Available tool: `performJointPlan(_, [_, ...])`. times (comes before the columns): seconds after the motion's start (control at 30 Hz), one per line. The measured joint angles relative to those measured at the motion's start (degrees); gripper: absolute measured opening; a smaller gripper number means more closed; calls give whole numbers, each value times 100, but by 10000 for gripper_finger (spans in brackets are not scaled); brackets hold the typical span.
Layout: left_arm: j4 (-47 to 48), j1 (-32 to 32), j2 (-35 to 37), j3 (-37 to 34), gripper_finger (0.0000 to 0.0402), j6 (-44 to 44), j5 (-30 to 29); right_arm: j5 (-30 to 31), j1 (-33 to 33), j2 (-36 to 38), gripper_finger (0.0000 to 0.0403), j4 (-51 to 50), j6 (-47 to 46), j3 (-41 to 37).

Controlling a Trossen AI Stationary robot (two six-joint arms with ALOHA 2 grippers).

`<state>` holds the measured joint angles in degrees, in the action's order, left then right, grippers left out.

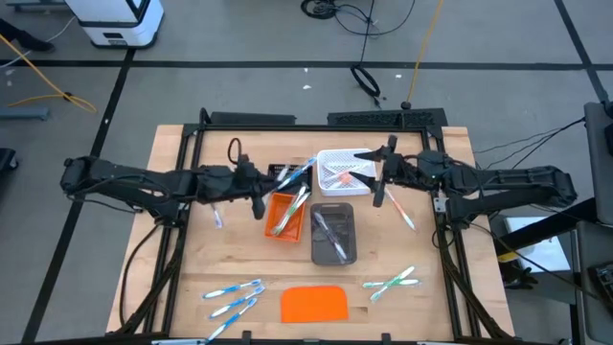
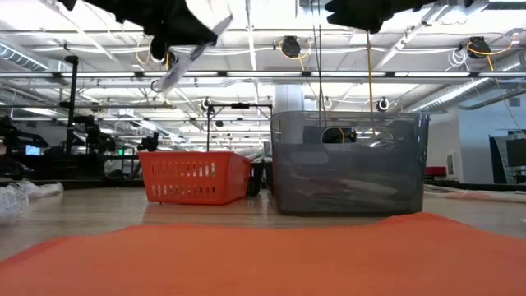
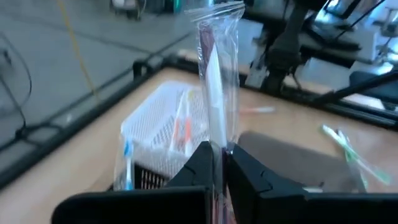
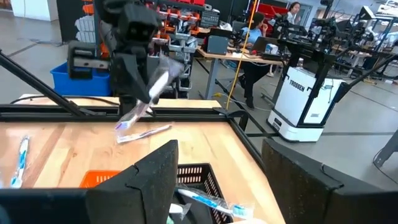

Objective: Pick & Place Toothbrushes
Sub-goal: Put the violet toothbrush into the transparent bin

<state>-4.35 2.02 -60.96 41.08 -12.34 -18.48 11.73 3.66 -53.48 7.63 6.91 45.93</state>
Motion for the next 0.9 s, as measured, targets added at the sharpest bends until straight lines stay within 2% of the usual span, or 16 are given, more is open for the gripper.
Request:
performJointPlan(0.1, [-528,-2,-108,4,6,302,0,-3,-1,-124,226,164,-21,0])
performJointPlan(0.2, [-954,-2,-241,-13,15,548,109,-96,-1,-208,226,270,-23,0])
performJointPlan(0.4, [-2367,-2,-882,-7,12,1129,491,-621,-1,-397,226,733,-35,0])
performJointPlan(0.67, [-4066,-9,-1770,18,21,1385,689,-761,-2,-654,226,1038,-236,2])
performJointPlan(0.8, [-4380,-9,-2178,219,7,1441,713,-1067,0,-859,226,1367,-313,2])
performJointPlan(0.9, [-4355,-7,-2450,441,15,1549,758,-1222,-2,-1030,226,1621,-326,3])
